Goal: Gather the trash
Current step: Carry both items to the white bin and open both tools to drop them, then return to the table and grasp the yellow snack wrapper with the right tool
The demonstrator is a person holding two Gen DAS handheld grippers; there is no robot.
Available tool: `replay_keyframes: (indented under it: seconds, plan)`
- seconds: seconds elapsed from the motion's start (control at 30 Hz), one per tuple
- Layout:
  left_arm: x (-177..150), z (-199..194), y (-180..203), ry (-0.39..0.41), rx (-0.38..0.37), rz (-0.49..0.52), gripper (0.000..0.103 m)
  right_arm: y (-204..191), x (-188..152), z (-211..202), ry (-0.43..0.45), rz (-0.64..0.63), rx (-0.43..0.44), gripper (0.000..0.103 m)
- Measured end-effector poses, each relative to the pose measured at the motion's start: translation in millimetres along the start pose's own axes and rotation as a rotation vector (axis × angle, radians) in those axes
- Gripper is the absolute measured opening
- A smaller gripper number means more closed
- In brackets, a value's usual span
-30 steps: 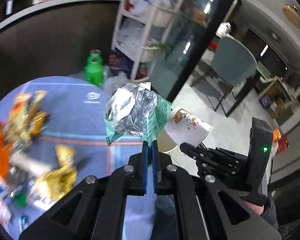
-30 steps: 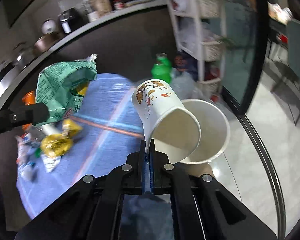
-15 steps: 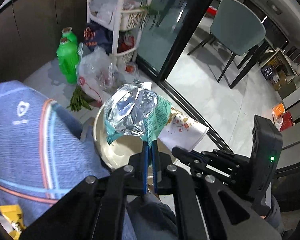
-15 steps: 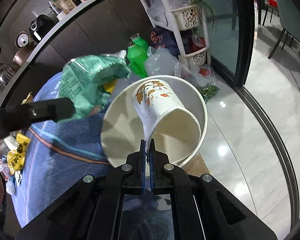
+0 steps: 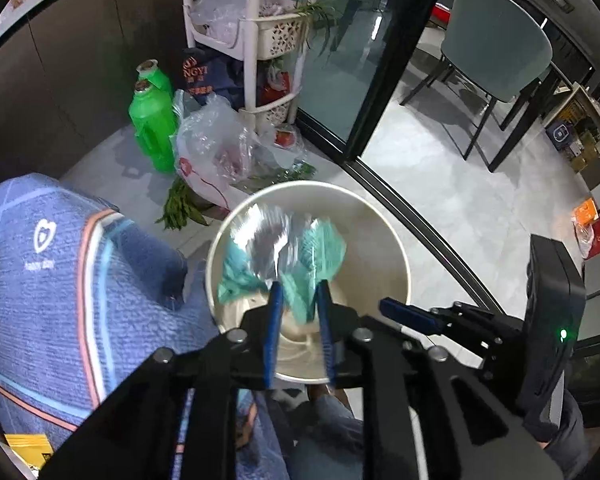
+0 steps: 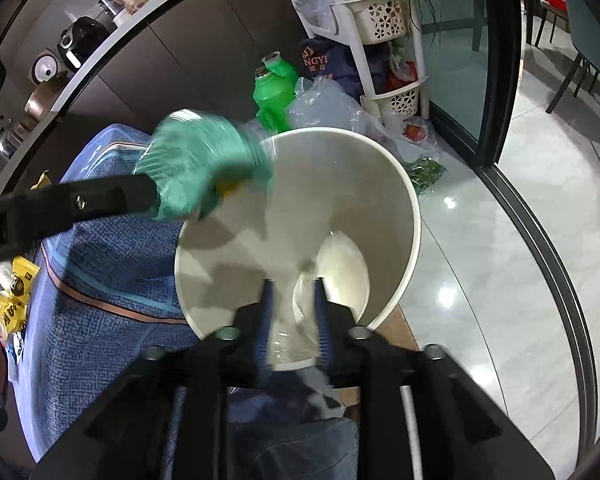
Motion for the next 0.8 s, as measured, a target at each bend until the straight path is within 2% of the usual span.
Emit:
replay_keyframes:
  seconds: [0.07,0.13,0.17,0.2,0.27,0.3,0.37,0.43,0.5,0.8]
  plan:
    - [3,-6,-2,0.022,0.012,0.0,0.039,-3,0,-3,0.014,-0.01,0.007,0.038]
    - [7,-13,-3,0.051,0.025,0.003,0.046,-6,1,-7,0.028,-0.009,0.031,0.046]
    - [9,-16,-3,0.061,0.026,0.003,0.05,-7,1,-9,0.037,-0.006,0.044,0.055]
    - [10,-19,-2,0.071,0.028,0.002,0.057,-7,3,-12,0.05,-0.004,0.05,0.069]
    - [14,-32,-3,0.116,0.055,0.003,0.077,-10,5,-18,0.076,-0.011,0.056,0.082]
    - [15,-35,-5,0.131,0.066,0.004,0.081,-11,5,-21,0.082,-0.014,0.058,0.089]
    - [17,-49,-6,0.172,0.09,0.002,0.094,-13,6,-25,0.088,-0.015,0.058,0.094]
    - [15,-62,-6,0.202,0.116,0.0,0.1,-15,6,-30,0.092,-0.012,0.058,0.095]
    - [14,-74,-7,0.224,0.139,-0.002,0.1,-17,7,-36,0.098,-0.012,0.053,0.095]
    - [-6,-131,-4,0.275,0.158,-0.049,0.1,-46,10,-84,0.158,-0.05,0.06,0.095]
Point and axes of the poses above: each gripper's, at about its wrist camera, not at the fingertips, and z roughly the way its jaws point, y to its right, x to its top, the point moved 9 cm from there along z, roughly the way its jaws point, and after that the axes turned 12 degrees about -x, right-handed, at the moved point
